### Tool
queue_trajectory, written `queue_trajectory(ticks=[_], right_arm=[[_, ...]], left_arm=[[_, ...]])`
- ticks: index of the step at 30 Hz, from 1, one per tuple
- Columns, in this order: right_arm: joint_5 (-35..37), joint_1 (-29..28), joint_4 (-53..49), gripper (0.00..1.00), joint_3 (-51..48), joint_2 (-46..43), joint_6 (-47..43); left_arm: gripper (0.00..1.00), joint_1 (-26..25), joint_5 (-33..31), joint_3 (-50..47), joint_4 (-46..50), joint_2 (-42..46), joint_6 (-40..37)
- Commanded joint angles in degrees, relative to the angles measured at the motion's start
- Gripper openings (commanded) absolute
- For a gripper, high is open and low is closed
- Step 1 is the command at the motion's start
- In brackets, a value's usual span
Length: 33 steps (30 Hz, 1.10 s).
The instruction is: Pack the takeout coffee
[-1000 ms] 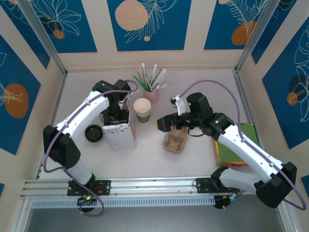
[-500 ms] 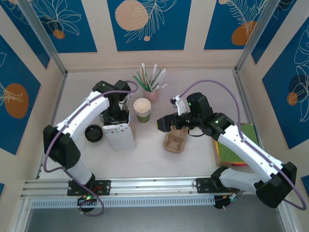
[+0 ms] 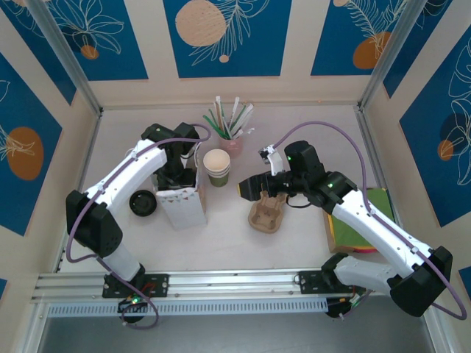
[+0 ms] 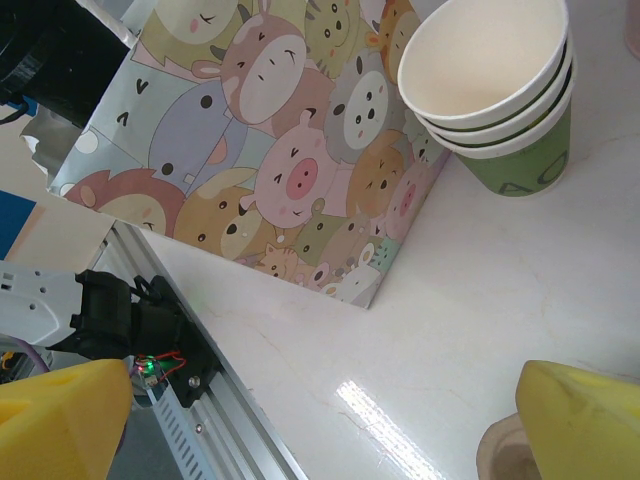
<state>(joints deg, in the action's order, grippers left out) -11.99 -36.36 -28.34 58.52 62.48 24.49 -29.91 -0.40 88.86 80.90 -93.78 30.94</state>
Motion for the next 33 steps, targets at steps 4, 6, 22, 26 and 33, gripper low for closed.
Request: queue_trajectory(ticks=[4,6,22,26,33], right_arm=[[-0.7,-0.1,-0.9,0.99,1.5,0.3,-0.1],[-0.7,-0.1,-0.9,0.99,1.5,0.3,-0.1],[-0.8,-0.1,-0.7,0.99,1.5,0.5,0.1],[-0.8,-0.1,-0.7,0.99,1.5,0.5,0.2],[-0.8,-0.1,-0.8,0.99,1.5,0.4,0.2]], left_arm=[[0.57,0.4,-1.7,-1.8,1.3,-0.1,-0.6],[0.57,0.4,-1.7,-1.8,1.4,-0.1,-0.6],[0.57,0.4,-1.0,-3.7,1.3,1.6,0.2],[0.57,0.5,-0.9,-4.0,1.3,2.0,0.3],[0.57,0.5,-0.7,-4.5,1.1,2.1,0.4]])
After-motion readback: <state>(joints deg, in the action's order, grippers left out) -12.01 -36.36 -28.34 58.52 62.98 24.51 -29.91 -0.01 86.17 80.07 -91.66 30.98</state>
